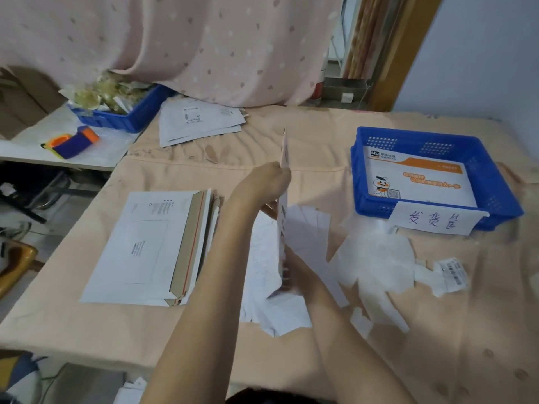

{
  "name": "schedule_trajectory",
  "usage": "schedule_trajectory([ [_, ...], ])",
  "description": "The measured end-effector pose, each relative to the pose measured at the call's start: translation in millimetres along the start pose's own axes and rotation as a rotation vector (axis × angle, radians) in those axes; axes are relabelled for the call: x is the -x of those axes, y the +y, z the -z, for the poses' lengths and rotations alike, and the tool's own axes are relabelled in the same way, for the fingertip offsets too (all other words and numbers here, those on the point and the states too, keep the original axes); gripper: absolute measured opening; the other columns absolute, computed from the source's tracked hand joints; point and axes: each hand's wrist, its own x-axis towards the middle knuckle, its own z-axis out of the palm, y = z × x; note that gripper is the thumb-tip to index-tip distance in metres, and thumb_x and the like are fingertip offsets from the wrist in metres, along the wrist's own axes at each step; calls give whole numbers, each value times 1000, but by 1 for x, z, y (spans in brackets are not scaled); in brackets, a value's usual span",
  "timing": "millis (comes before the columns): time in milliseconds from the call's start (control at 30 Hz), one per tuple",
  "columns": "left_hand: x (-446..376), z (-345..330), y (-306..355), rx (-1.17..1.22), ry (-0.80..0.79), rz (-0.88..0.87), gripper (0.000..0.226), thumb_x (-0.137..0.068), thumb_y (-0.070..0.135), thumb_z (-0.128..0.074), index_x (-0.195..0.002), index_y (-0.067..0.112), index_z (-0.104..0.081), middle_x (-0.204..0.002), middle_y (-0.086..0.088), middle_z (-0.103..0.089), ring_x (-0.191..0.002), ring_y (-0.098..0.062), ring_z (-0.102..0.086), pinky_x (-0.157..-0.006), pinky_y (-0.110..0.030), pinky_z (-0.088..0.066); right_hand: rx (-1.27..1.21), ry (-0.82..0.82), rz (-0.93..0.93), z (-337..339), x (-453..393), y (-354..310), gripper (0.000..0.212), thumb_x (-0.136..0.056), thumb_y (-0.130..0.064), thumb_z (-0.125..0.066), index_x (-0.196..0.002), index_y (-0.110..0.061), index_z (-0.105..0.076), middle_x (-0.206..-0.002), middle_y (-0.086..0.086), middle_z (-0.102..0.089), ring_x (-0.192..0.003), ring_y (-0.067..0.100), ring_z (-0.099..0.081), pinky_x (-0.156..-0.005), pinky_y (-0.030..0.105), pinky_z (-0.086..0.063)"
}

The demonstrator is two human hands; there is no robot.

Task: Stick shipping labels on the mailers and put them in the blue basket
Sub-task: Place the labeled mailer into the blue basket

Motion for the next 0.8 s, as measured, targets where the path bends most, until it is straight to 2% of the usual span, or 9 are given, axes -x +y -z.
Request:
schedule_trajectory([
  [100, 14, 25, -18, 112, -13, -28, 24, -101, 23, -31, -113, 14, -50, -85, -4, -62, -73, -19, -62, -53, -26, -50, -28, -12, -22, -11, 8, 5, 78, -66, -87, -51, -105, -20, -66, -97, 7, -73, -89, 25, -71, -79, 42, -57],
  [200, 25, 44, -38, 287, 10, -41, 19, -102, 29, -37, -104, 18, -52, -92, -7, -66, -81, -22, -64, -75, -36, -54, -160, 71, -32, -20, 24, -6, 57, -73, -70, -63, -78, -14, -60, -61, 4, -61, -48, 13, -59, -47, 20, -48],
  [267, 31, 57, -55, 417, -1, -65, 16, -98, 30, -47, -101, 19, -58, -93, -7, -71, -82, -24, -69, -80, -38, -56, -250, 164, -22, -18, 27, -11, 47, -74, -59, -70, -71, -14, -56, -49, -4, -56, -38, 7, -52, -40, 15, -43],
  [333, 35, 69, -82, 467, -36, -88, 15, -89, 27, -64, -101, 19, -64, -91, -5, -74, -79, -22, -71, -73, -33, -59, -312, 305, 23, -11, 31, -14, 56, -63, -59, -78, -91, -12, -65, -74, 2, -70, -66, 16, -68, -63, 28, -58],
  [400, 35, 73, -115, 395, -31, -45, 35, -69, 24, -79, -102, 17, -69, -94, -5, -75, -81, -22, -72, -73, -33, -59, -274, 549, 92, 1, 39, -15, 72, -55, -59, -81, -106, -11, -63, -95, 7, -70, -85, 26, -68, -81, 40, -57],
  [467, 26, 64, -147, 346, 43, 88, 57, -50, 23, -81, -105, 13, -68, -101, -9, -73, -86, -25, -71, -78, -37, -58, -166, 760, 145, 11, 52, -14, 75, -53, -59, -79, -107, -11, -59, -99, 6, -69, -85, 27, -67, -81, 41, -55],
  [567, 0, 35, -182, 354, 250, 291, 65, -38, 25, -80, -100, 8, -66, -103, -12, -69, -94, -30, -67, -86, -42, -55, -66, 944, 205, 20, 66, -19, 67, -61, -52, -80, -109, -12, -54, -107, 5, -64, -91, 30, -65, -82, 42, -52],
  [700, -25, -4, -182, 326, 332, 313, 61, -55, 21, -87, -104, 4, -56, -99, -9, -59, -89, -25, -57, -80, -38, -50, 23, 1076, 221, 36, 76, -24, 68, -66, -51, -77, -113, -10, -49, -116, 6, -54, -94, 35, -61, -83, 48, -51],
  [800, -47, -32, -161, 291, 364, 237, 75, -60, 16, -84, -125, 6, -48, -105, -7, -59, -102, -27, -59, -87, -38, -49, 45, 1171, 220, 64, 84, -28, 65, -70, -43, -73, -118, -6, -48, -120, 9, -50, -100, 37, -58, -82, 46, -49],
])
